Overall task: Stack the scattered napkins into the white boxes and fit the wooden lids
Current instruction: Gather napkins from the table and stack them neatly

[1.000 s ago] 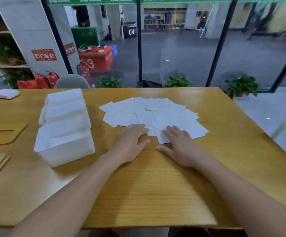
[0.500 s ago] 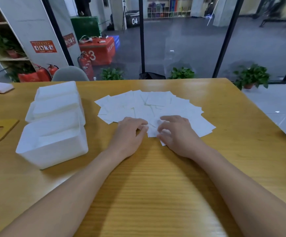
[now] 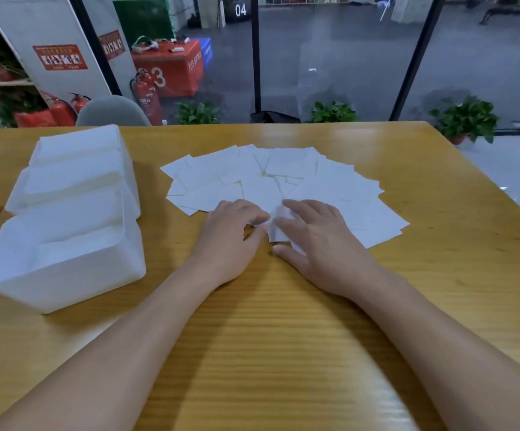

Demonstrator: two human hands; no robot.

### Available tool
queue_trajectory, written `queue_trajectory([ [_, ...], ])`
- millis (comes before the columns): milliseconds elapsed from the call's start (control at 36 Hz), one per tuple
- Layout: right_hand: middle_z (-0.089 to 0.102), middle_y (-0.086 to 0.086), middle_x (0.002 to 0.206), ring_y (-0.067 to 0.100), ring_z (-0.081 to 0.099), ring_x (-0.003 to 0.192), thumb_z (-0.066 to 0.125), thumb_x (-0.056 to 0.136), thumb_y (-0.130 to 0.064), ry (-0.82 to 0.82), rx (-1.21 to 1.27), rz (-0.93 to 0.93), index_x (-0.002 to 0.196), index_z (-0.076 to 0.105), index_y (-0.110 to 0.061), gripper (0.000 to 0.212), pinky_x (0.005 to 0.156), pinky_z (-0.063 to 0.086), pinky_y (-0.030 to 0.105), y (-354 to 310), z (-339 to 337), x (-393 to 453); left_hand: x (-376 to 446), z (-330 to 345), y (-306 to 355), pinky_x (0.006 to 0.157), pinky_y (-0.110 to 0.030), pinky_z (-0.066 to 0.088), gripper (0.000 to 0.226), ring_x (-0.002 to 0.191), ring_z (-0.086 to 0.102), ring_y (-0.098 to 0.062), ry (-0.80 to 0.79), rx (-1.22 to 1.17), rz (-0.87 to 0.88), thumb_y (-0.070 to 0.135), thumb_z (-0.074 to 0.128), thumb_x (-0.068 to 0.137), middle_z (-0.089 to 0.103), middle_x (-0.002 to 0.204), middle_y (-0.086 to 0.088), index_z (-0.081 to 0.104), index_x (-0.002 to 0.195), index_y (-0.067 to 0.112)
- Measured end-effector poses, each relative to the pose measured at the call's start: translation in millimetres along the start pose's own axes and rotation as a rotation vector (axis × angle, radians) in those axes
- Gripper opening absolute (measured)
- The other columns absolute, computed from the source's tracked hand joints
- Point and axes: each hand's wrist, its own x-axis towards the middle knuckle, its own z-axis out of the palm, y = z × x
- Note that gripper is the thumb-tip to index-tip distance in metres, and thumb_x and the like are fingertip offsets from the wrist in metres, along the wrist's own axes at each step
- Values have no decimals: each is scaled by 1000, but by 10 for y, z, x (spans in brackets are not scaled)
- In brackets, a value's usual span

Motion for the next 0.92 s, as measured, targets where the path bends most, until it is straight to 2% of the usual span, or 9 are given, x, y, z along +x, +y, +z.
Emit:
queue_trajectory([
  [250, 32, 2, 173, 27, 26, 158, 22, 99, -80, -55, -28, 79, 163, 40, -31, 83, 128, 21, 47, -9, 67, 28, -6, -12, -9, 119, -45, 37, 22, 127, 47, -3, -12, -39, -35, 41, 63, 107, 66, 125, 26, 74, 125, 38],
  [417, 35, 2, 170, 25, 30, 156, 29, 99, -76, -21, -17, 77, 162, 40, -19, 86, 128, 21, 43, -37, 56, 34, -14, -45, 18, 118, -46, 38, 22, 126, 47, -3, -18, -40, -49, 42, 63, 107, 67, 123, 27, 75, 125, 38],
  [472, 39, 3, 168, 26, 34, 154, 39, 101, -73, 11, 5, 54, 160, 43, -17, 82, 128, 23, 43, -43, 30, 32, -32, -64, 50, 116, -43, 41, 24, 125, 49, -1, -1, -70, -63, 42, 61, 108, 69, 120, 26, 75, 127, 37],
  [556, 48, 3, 162, 26, 42, 149, 59, 102, -61, 102, 92, -12, 156, 51, -16, 70, 125, 29, 42, -102, -52, 10, -60, -127, 118, 104, -31, 53, 28, 114, 64, 3, 71, -257, -131, 40, 57, 112, 75, 117, 21, 73, 134, 34],
  [667, 51, -9, 159, 5, 44, 145, 69, 101, -50, 126, 373, -104, 156, 53, -27, 62, 121, 35, 27, -279, -143, -71, -80, -189, 223, 82, -43, 66, 35, 96, 81, -22, 142, -702, -273, 41, 52, 115, 81, 109, -7, 68, 140, 23],
  [722, 49, -14, 160, -3, 42, 146, 71, 102, -48, 84, 474, -157, 156, 54, -29, 60, 120, 36, 22, -376, -137, -120, -94, -210, 242, 84, -43, 66, 42, 102, 80, -28, 148, -846, -360, 53, 57, 109, 78, 116, -14, 70, 138, 26],
  [778, 44, -16, 165, -3, 36, 152, 71, 103, -48, 6, 523, -188, 159, 50, -31, 62, 122, 35, 23, -426, -127, -159, -93, -238, 202, 95, -44, 62, 42, 108, 78, -23, 142, -862, -414, 58, 68, 102, 79, 118, -2, 73, 134, 31],
  [861, 46, -20, 164, -6, 39, 150, 72, 103, -42, -11, 570, -205, 156, 55, -31, 57, 118, 38, 19, -403, -132, -182, -107, -285, 173, 86, -36, 56, 29, 83, 76, -15, 112, -868, -413, 27, 74, 104, 81, 90, 0, 70, 133, 26],
  [917, 56, -19, 156, -4, 50, 144, 74, 103, -35, 92, 602, -185, 148, 65, -27, 46, 112, 43, 20, -364, -153, -188, -124, -323, 171, 80, -30, 56, 21, 84, 77, -16, 103, -851, -389, 17, 71, 105, 82, 92, -2, 73, 126, 21],
])
